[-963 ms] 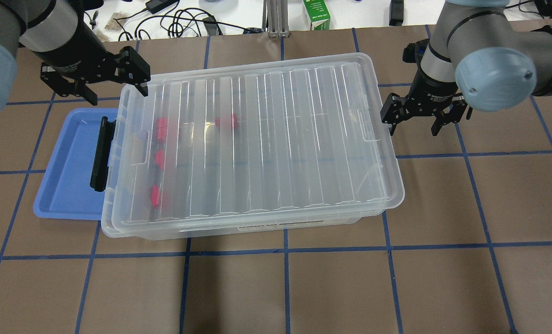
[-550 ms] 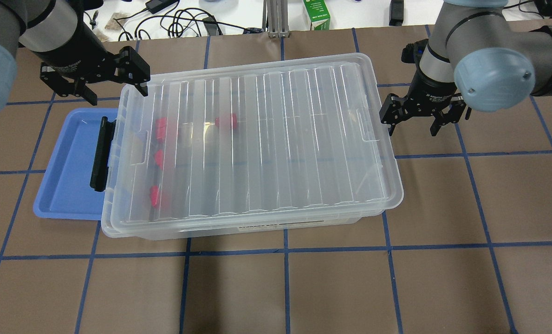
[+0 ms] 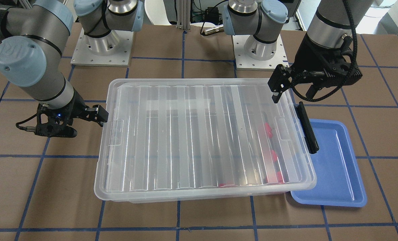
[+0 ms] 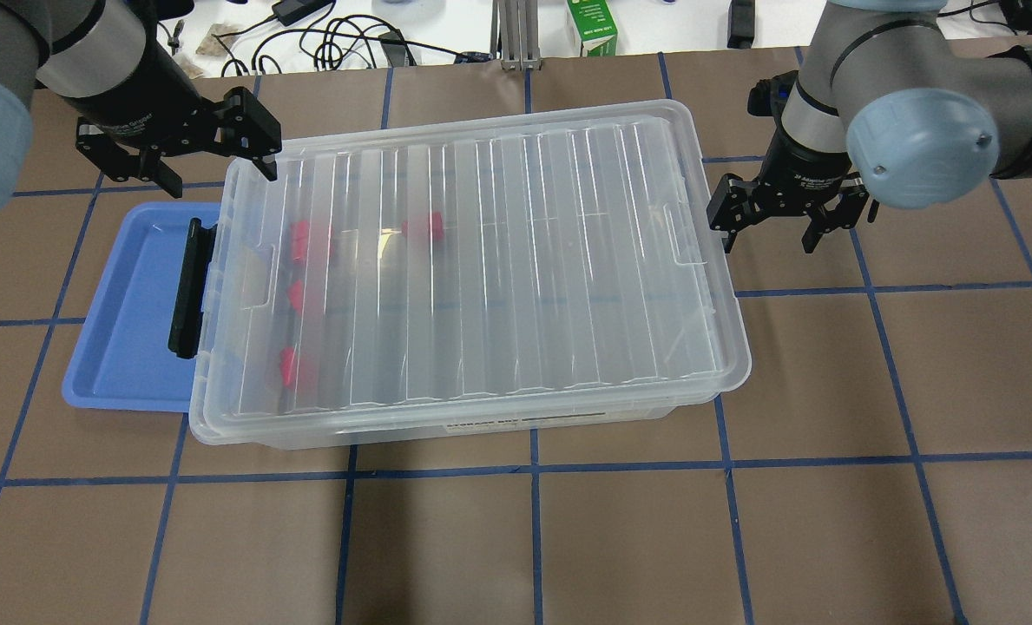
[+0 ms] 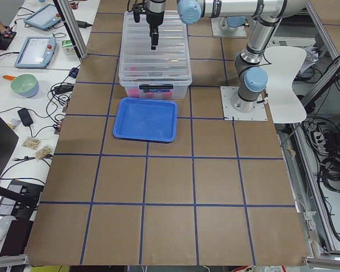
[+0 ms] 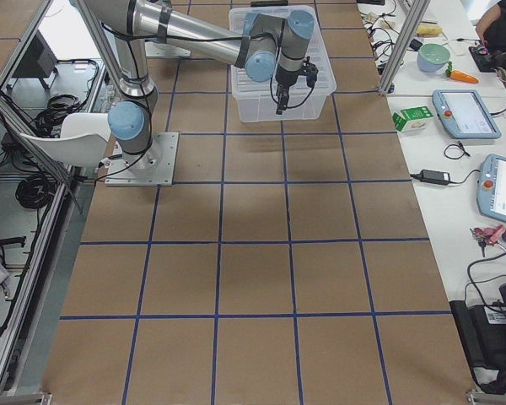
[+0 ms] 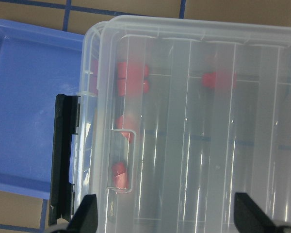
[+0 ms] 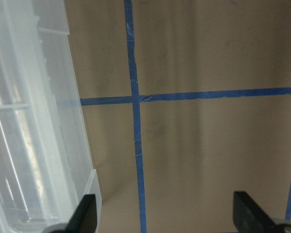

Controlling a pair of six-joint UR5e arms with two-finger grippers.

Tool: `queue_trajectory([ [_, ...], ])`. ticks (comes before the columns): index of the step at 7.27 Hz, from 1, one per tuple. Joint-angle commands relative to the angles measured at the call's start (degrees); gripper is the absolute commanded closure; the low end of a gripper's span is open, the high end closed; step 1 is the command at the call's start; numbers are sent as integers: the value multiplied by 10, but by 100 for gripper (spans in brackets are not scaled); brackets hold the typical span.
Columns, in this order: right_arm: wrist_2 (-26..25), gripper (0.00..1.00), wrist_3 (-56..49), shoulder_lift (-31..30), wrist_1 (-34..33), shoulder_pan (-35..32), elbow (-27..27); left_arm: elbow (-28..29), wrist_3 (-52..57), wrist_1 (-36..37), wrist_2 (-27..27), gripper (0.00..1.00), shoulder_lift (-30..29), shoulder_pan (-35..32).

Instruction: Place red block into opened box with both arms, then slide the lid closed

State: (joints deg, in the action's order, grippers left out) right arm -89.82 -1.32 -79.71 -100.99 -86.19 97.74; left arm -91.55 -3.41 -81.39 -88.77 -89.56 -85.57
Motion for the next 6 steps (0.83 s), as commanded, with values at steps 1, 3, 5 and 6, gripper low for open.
queue_trajectory([
  [1,0,0,-1,-1,0,0,-1,1,0,1,1,0,0,0],
  [3,-7,0,0,-3,14,1,-55,0,0,1,0,0,0,0],
  [5,-11,0,3,-12,123,1,-128,0,1,1,0,0,0,0],
  [6,-5,0,44,-51,147,1,-131,0,1,1,0,0,0,0],
])
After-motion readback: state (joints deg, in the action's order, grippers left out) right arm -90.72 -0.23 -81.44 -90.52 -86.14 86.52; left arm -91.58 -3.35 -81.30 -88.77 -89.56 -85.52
